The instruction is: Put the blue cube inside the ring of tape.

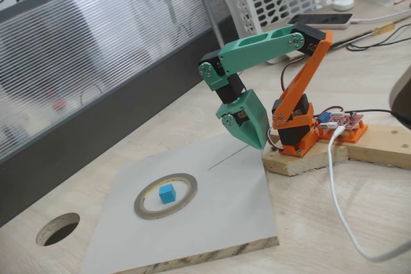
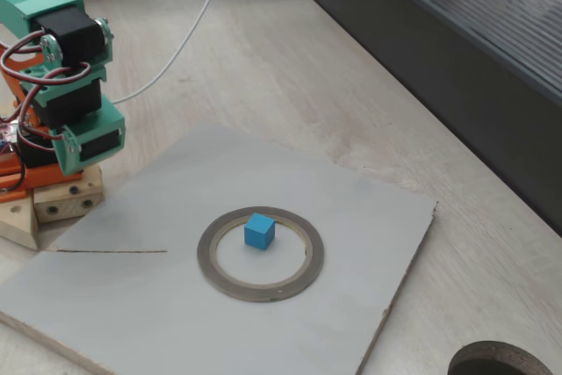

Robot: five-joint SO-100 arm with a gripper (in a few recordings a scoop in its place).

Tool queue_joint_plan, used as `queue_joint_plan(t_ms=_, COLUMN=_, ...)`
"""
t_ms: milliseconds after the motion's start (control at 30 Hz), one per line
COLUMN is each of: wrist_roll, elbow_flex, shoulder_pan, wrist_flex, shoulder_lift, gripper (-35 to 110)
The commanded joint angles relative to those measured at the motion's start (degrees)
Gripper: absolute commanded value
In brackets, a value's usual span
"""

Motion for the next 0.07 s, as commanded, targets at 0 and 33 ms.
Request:
queue_joint_plan(t_ms=0, wrist_roll=0.35, elbow_flex=0.53, shoulder_pan=0.35, wrist_flex=0.44, shoulder_lift=1.05, gripper=1)
queue_joint_plan(t_ms=33, wrist_roll=0.35, elbow_flex=0.53, shoulder_pan=0.35, wrist_flex=0.44, shoulder_lift=1.05, gripper=1)
